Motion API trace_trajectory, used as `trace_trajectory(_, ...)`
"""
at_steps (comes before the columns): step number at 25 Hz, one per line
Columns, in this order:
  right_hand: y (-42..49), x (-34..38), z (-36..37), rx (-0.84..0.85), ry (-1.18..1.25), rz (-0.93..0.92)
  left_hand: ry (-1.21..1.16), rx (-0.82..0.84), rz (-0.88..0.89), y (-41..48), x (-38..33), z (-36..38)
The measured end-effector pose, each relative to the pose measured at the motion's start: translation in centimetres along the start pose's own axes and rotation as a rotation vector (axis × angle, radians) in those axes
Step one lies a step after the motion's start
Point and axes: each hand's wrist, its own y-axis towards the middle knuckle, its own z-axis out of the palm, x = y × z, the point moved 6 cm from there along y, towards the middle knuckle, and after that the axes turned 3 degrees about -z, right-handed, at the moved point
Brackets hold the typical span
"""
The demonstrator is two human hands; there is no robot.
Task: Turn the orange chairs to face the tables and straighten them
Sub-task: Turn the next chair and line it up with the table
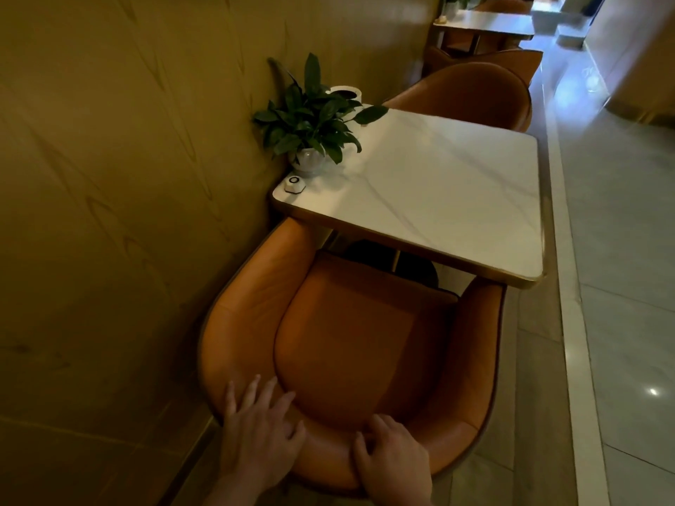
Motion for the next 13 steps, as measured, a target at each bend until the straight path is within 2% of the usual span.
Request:
trace_trajectory(4,0.2,-0.3,-0.2,-0.033,0.008,0.002,0.010,0.074,-0.003,0.5,-0.5,-0.2)
trace_trajectory(8,1.2,-0.4,-0.5,0.010,0.014,0.025,0.041,0.267,0.110,2.6,-0.1,0.0)
trace_trajectory(13,2.5,-1.2,-0.4,0.077,-0.021,0.086,-0.048,0.250,0.145,6.5,1.7,-0.3)
